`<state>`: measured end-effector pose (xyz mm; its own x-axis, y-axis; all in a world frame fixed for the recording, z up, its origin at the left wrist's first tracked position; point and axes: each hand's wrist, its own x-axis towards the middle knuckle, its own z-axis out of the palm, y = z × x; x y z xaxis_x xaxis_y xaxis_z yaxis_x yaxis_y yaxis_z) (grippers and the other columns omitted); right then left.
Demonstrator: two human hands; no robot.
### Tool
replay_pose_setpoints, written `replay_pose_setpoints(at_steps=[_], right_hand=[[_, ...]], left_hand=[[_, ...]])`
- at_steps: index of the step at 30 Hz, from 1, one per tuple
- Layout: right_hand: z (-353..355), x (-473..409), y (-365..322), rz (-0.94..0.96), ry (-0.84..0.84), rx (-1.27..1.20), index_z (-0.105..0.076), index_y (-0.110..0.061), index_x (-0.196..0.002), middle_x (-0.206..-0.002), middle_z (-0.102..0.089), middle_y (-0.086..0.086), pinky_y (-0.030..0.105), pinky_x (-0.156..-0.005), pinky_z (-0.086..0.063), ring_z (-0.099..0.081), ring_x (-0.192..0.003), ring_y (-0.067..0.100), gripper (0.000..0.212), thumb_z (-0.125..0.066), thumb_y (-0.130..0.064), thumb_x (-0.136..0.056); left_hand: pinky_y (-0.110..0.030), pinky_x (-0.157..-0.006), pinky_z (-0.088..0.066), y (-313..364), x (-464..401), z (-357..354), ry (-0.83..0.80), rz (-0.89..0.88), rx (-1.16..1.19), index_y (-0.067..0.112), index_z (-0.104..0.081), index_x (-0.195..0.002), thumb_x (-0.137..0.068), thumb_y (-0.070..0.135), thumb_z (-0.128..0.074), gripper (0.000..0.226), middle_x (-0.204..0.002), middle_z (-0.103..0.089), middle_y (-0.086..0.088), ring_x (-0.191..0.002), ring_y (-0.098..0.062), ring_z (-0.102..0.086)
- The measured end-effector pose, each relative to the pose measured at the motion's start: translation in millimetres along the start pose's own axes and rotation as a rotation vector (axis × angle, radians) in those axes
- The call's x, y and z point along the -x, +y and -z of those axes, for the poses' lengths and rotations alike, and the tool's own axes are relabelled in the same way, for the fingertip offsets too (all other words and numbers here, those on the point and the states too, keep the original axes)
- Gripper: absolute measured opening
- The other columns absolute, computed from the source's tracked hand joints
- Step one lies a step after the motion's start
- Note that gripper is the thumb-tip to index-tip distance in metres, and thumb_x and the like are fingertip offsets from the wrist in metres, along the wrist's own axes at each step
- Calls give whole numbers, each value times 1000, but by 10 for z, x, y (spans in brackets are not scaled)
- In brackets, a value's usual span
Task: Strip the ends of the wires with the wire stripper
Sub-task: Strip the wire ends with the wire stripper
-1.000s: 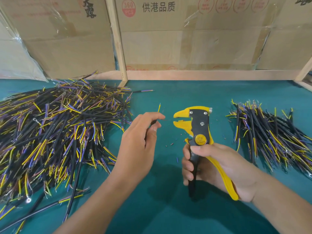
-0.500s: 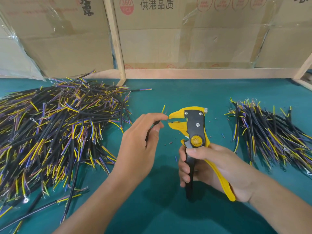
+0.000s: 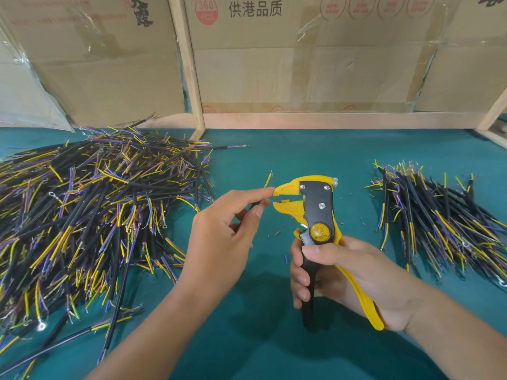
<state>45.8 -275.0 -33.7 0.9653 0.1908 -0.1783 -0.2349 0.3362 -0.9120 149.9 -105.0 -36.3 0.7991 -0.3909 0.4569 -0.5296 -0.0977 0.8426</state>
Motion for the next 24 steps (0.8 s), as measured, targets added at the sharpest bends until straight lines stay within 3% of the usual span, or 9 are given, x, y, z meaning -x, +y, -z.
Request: replay_pose_setpoints(at_steps=[3, 11, 15, 19, 24], right_hand=[[3, -1, 3, -3, -7, 2, -59, -4, -91, -77, -49, 17, 46, -75, -53, -51, -70, 33, 29, -73, -27, -81], [-5, -17, 42, -11, 12, -16, -59, -6, -85, -72, -44, 15, 44, -68, -51, -47, -64, 30, 27, -75, -28, -81], [-19, -20, 49, -6, 15, -24, -56, -7, -85, -71, -44, 15, 43, -67, -51, -46, -63, 30, 30, -75, -29, -81], [-43, -17, 49, -9, 20, -28, -57, -8, -82, -69, -43, 14, 42, -64, -49, -45, -60, 29, 28, -74, -30, -81], [-66, -23, 65, -3, 28, -56, -57, -7, -80, -66, -42, 12, 41, -61, -48, -43, -57, 27, 28, -73, -30, -81]], left_hand=[[-12, -54, -43, -7, -3, -5, -2, 32, 77, 34, -74, -105, -96, 5, -62, 34, -83, -70, 18, -57, -6, -50], [-20, -53, -47, -44, -6, -16, -32, 59, 137, 34, -76, -107, -96, 6, -63, 32, -75, -68, 9, -54, -9, -52], [-22, -50, -48, -45, -7, -32, -47, 73, 242, 32, -75, -112, -93, 3, -66, 36, -87, -73, 5, -56, -12, -54], [-24, -49, -49, -54, 2, -59, -51, 102, 315, 40, -70, -119, -92, 4, -67, 46, -84, -72, 5, -57, -13, -55], [-24, -50, -50, -58, -2, -63, -48, 139, 365, 31, -65, -123, -92, 6, -68, 40, -86, -73, 0, -58, -15, -57]])
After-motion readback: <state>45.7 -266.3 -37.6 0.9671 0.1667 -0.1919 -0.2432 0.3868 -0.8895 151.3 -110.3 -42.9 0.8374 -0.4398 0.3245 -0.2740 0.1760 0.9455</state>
